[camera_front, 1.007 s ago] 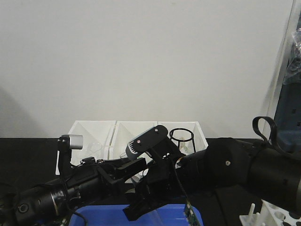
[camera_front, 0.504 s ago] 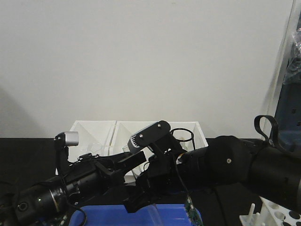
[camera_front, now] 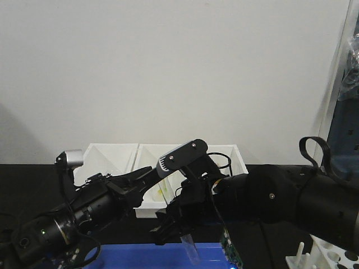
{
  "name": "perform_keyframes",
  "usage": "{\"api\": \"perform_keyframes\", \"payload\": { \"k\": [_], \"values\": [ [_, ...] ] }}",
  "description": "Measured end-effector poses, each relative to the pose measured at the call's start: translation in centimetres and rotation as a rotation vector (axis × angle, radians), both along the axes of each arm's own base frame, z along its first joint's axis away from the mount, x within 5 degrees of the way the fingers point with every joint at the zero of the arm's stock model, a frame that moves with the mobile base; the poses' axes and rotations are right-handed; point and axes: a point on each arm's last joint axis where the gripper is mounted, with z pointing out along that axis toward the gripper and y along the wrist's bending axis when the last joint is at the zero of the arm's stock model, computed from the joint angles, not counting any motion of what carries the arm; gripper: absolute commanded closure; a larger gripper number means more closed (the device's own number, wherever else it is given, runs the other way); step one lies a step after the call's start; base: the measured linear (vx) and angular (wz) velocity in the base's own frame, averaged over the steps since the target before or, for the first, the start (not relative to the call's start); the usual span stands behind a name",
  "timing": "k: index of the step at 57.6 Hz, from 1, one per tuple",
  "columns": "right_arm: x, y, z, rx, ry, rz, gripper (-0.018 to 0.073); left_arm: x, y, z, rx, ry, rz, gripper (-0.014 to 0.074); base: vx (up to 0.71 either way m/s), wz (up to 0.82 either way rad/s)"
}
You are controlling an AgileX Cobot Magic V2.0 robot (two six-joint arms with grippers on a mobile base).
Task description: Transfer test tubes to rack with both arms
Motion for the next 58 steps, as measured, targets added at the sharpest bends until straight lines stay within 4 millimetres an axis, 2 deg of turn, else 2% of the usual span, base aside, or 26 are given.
{"api": "perform_keyframes", "payload": {
  "k": [8, 17, 22, 27, 35, 41, 49, 58],
  "values": [
    [0.9, -1.4, 0.0, 0.008, 0.008, -0.08, 0.0568, 0.0, 0.0, 0.1, -0.002, -0.01, -0.002, 0.0143, 0.0, 0.0],
    [2.8, -4.9, 0.2, 0.023, 0.005, -0.2, 0.0568, 0.3, 0.6, 0.1, -0.001, -0.014, 0.016, 0.0143, 0.0, 0.0],
    [3.3, -7.4, 1.2, 0.034, -0.018, -0.267, 0.0568, 0.7, 1.2, 0.1, -0.001, -0.014, 0.039, 0.0143, 0.0, 0.0],
    [2.9, -10.1, 3.3, 0.055, -0.064, -0.329, 0.0568, 1.0, 1.8, 0.1, -0.001, -0.014, 0.058, 0.0143, 0.0, 0.0],
    [0.2, -14.5, 6.8, 0.096, -0.189, -0.436, 0.0568, 1.3, 2.3, 0.1, -0.001, -0.013, 0.076, 0.0143, 0.0, 0.0],
    [-3.0, -17.7, 7.6, 0.114, -0.288, -0.528, 0.0568, 1.3, 2.4, 0.1, -0.001, -0.013, 0.078, 0.0143, 0.0, 0.0],
    [-6.7, -20.8, 6.4, 0.129, -0.391, -0.65, 0.0566, 1.3, 2.4, 0.1, 0.002, -0.013, 0.077, 0.0143, 0.0, 0.0],
    [-8.2, -21.7, 2.2, 0.147, -0.398, -0.725, 0.0566, 1.3, 2.4, -0.1, 0.011, -0.005, 0.083, 0.0143, 0.0, 0.0]
  ]
}}
